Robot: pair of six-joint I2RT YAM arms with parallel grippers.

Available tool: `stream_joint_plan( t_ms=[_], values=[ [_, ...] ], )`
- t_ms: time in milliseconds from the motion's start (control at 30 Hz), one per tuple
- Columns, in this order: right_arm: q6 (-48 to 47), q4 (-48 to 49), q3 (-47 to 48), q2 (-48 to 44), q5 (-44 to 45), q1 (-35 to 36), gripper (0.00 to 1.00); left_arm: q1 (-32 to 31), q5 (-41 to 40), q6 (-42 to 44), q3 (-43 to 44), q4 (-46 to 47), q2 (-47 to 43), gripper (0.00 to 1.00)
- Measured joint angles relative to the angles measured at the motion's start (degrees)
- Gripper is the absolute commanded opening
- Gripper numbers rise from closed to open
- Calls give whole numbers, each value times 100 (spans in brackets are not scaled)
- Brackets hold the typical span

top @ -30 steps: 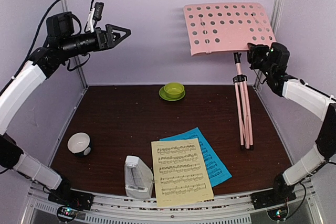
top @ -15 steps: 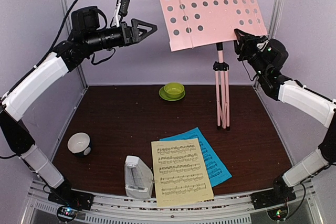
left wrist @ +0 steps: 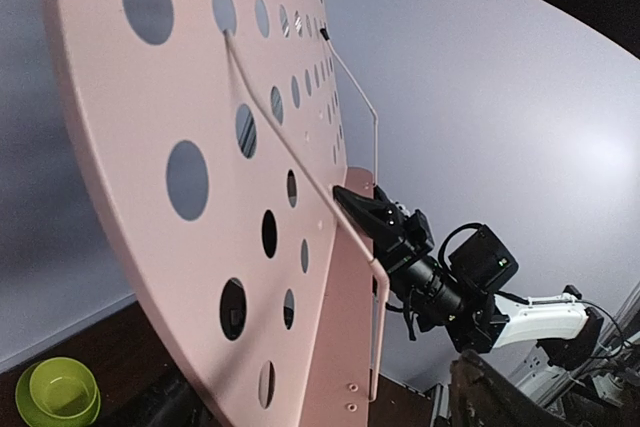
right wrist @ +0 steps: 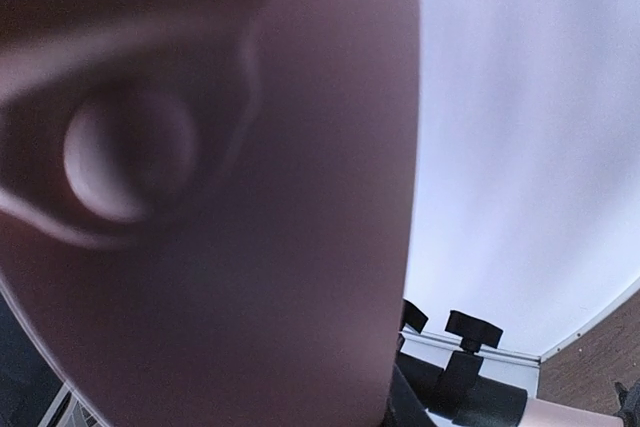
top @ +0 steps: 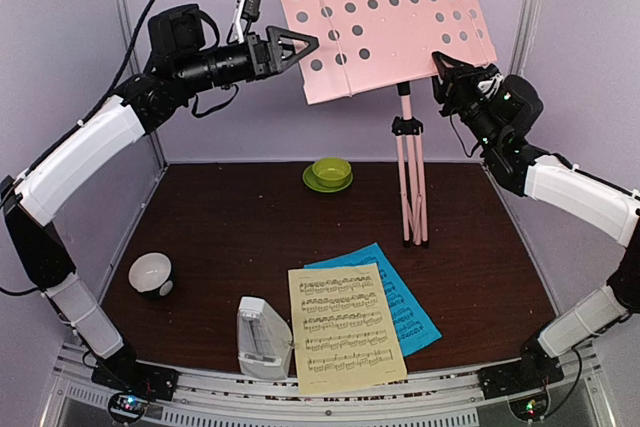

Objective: Set up the instrument practice props

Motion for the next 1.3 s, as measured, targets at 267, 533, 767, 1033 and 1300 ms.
stream_joint_plan(
  t_ms=[267, 533, 767, 1033, 1300],
  values=[
    [-15, 382, -4, 2, 136, 127, 0, -107, 11, -120, 435, 66, 431, 47],
    [4, 737, -7, 96, 138, 286, 0, -155, 13, -155, 791, 72, 693, 24],
    [146, 911, -7, 256, 138, 337, 4, -153, 4, -109, 925, 87, 726, 0],
    [280, 1099, -50, 264, 48, 361, 51, -116, 229, 129, 920, 131, 664, 0],
    [173, 1751, -793, 153, -129, 391, 82, 76, 476, 334, 223, 542, 533, 0]
  ],
)
